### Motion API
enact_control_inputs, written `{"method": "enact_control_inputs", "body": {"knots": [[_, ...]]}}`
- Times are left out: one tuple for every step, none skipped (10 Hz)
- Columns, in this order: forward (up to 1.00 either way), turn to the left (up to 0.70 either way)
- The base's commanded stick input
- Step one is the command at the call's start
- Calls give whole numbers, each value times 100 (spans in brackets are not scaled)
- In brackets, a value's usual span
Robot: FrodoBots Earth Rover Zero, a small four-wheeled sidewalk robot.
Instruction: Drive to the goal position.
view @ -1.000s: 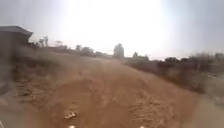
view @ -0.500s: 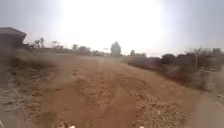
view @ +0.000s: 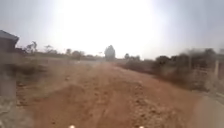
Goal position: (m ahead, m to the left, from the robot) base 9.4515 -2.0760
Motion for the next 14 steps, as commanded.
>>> {"method": "enact_control_inputs", "body": {"knots": [[61,0],[70,0],[70,0],[70,0],[70,0],[70,0],[70,0],[70,0],[70,0],[70,0],[70,0],[70,0],[70,0],[70,0]]}}
